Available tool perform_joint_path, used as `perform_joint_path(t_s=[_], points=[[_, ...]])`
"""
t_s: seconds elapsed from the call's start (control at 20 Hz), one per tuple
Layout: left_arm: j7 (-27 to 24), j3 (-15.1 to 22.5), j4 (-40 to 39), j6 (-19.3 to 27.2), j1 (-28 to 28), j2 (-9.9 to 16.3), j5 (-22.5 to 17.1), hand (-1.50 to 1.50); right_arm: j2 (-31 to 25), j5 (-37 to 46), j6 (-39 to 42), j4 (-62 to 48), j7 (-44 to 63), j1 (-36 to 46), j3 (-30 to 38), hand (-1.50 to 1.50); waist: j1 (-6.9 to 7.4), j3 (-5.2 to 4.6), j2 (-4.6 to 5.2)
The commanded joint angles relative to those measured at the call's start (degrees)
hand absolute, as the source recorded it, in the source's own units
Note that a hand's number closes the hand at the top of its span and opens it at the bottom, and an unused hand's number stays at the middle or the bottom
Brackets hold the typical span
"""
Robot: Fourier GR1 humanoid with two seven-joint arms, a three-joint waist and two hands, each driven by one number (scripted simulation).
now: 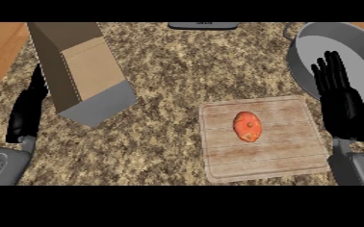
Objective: Pick the squash from the cutting board and place it in the pot
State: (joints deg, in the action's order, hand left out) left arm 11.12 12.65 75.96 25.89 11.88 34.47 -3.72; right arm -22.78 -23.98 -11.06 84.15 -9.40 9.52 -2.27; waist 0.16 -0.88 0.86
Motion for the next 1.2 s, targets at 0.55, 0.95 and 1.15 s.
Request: perform_joint_path(t_s=[0.55,0.95,1.15], points=[[-4.20,7.76,3.77,-17.44,-5.81,-13.01,-13.33,0.00,7.93,27.07,-25.66,5.77,-12.41,-6.60,-11.50,-1.50,-1.97,0.86,-1.36],[-4.96,5.66,0.05,-20.70,-3.69,-13.89,-12.88,0.00,1.11,38.35,-22.66,24.36,11.01,-12.91,-20.77,-1.50,-0.95,0.72,-1.06],[-6.23,6.58,0.53,-21.50,-4.48,-14.40,-12.38,0.00,-2.54,41.18,-17.65,27.24,29.24,-10.36,-20.61,-1.50,-0.70,0.61,-0.98]])
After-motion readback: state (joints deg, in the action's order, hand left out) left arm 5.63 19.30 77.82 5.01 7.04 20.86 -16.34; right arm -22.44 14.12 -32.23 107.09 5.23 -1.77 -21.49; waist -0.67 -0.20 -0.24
